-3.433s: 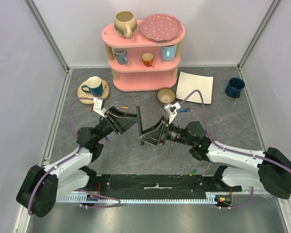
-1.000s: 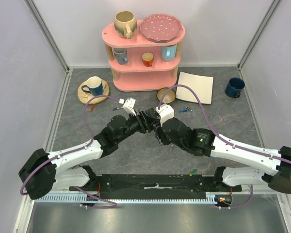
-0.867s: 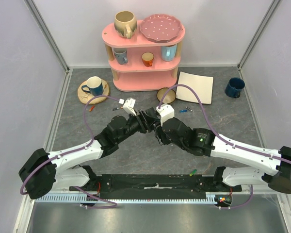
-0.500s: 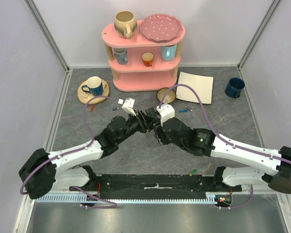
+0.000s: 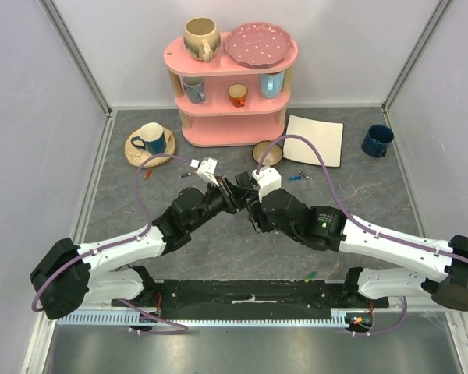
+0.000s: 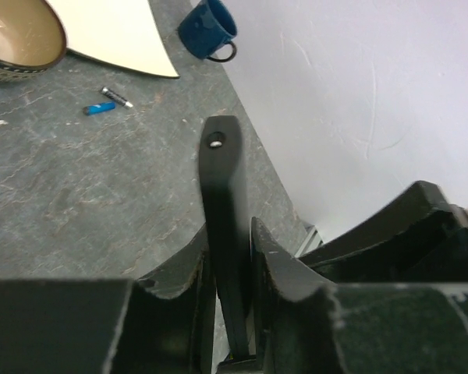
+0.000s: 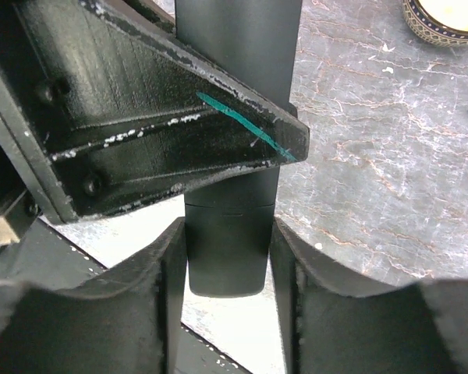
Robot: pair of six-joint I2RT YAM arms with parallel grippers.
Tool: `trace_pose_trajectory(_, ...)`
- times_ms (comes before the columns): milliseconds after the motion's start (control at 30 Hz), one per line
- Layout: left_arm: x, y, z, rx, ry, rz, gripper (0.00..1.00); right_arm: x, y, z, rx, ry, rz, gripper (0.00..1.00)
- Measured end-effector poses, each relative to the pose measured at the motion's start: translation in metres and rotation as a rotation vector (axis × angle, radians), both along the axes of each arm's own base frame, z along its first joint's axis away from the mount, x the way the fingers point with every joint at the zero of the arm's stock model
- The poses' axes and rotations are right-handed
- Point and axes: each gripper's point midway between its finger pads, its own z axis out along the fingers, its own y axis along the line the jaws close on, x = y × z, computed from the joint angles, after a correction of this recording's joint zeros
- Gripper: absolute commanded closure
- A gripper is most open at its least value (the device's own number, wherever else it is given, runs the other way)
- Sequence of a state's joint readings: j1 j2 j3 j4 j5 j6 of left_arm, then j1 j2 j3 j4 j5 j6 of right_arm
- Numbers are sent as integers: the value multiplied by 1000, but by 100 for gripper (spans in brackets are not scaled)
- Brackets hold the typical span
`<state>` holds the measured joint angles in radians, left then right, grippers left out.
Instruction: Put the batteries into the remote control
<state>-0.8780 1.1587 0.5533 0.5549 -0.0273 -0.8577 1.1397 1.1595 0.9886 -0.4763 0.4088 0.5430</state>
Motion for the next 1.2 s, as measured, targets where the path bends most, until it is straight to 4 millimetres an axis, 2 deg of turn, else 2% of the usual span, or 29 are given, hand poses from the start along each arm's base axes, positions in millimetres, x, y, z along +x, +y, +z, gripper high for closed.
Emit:
trace_pose_trajectory(100, -1, -1, 3, -9, -4, -4, 86, 0, 1, 0, 9, 5, -3, 28)
trace_pose_trajectory(200, 1, 1, -2, 2, 5, 11, 90, -1, 1, 2, 23, 8, -6, 21)
trace_pose_trajectory(433, 5, 4, -4, 9, 7, 40, 98, -7, -2, 12, 69, 16, 3, 16)
trace_pose_trajectory(533, 8, 7, -6, 22, 8, 62, 98, -13, -11, 20, 83, 17, 6, 14)
trace_pose_trajectory(700, 7, 19, 1, 12, -25, 91, 98, -19, -40, 57, 201, -47, -38, 11)
trace_pose_trajectory(767, 3, 26, 6, -5, -51, 97, 98, -20, -53, 66, 266, -75, -74, 11)
trace_pose_trajectory(900, -5, 44, 14, -56, -92, 112, 98, -21, -64, 53, 341, -76, -123, 8)
trace_pose_trajectory(1033, -12, 71, 15, -130, -147, 156, 98, -23, -49, 28, 407, -36, -110, 3)
trace_pose_trajectory(1100, -16, 84, 8, -172, -169, 184, 98, -25, -39, 17, 444, -9, -97, 2)
trace_pose_trajectory(1200, -19, 98, -13, -185, -167, 224, 98, -27, -23, 13, 540, 24, -70, 2)
